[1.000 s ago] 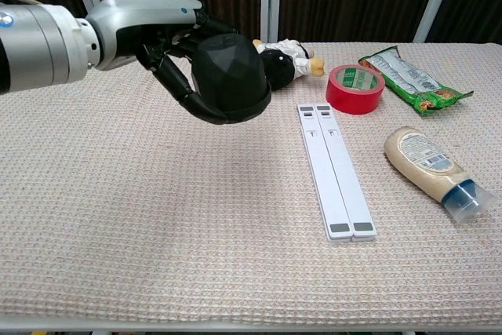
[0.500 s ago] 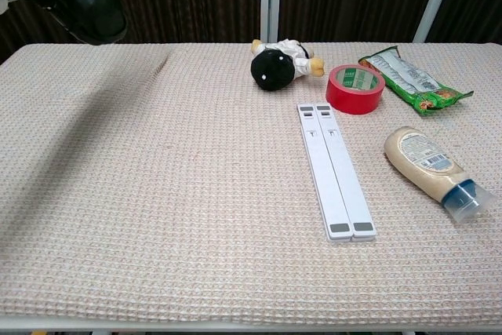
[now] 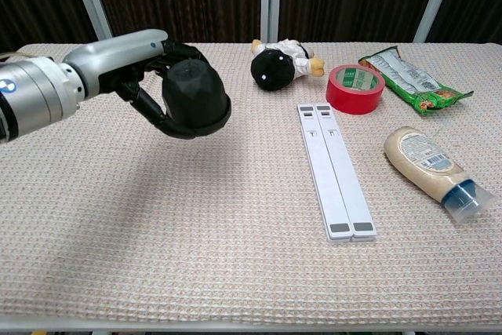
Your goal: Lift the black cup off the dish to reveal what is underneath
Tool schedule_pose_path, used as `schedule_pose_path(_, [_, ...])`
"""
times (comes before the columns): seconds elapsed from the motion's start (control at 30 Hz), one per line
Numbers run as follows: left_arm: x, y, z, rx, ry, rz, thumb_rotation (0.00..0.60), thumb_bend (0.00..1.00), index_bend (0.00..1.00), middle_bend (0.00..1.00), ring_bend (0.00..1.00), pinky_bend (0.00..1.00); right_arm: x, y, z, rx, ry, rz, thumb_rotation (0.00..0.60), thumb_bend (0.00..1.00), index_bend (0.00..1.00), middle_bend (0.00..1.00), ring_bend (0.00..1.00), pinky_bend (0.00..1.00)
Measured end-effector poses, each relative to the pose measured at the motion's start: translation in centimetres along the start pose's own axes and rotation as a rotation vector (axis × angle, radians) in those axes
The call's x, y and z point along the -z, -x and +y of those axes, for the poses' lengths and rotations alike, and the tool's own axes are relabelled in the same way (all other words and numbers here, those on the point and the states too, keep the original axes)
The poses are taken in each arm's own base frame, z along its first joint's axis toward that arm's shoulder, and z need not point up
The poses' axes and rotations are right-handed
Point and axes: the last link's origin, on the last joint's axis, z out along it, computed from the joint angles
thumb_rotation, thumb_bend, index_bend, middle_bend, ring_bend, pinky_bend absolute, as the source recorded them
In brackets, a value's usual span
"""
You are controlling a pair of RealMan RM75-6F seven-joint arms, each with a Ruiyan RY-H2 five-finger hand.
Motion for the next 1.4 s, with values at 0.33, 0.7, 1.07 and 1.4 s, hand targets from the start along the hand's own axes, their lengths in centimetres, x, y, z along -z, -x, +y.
schedule_pose_path(0.33, [-1.0, 2.1, -5.1, -0.016, -0.139, 0.015, 0.6, 0.21, 0.4, 0.46, 0.29, 0.3, -0.3, -0.7, -1.6, 0.014, -0.039, 0.013, 0.6, 0.13, 0.0, 0.0, 0.0, 0.0])
schedule_pose_path(0.7, [-1.8, 3.4, -8.3, 0.042, -0.205, 0.027, 0.6, 0.13, 0.27, 0.37, 0.21, 0.23, -0.3, -0.6, -1.6, 0.021, -0.031, 0.009, 0.6, 0.13, 0.0, 0.0, 0.0, 0.0])
schedule_pose_path(1.07, [-1.6, 3.4, -8.3, 0.061, -0.167, 0.018, 0.6, 0.06, 0.17, 0.28, 0.13, 0.19, -0.2, -0.7, -1.5, 0.021, -0.027, 0.01, 0.6, 0.13, 0.0, 0.0, 0.0, 0.0])
schedule_pose_path(1.4, [-1.5, 2.8, -7.7, 0.089, -0.149, 0.027, 0.6, 0.06, 0.17, 0.29, 0.13, 0.2, -0.3, -0.6, -1.4, 0.021, -0.023, 0.005, 0.6, 0.13, 0.0, 0.0, 0.0, 0.0])
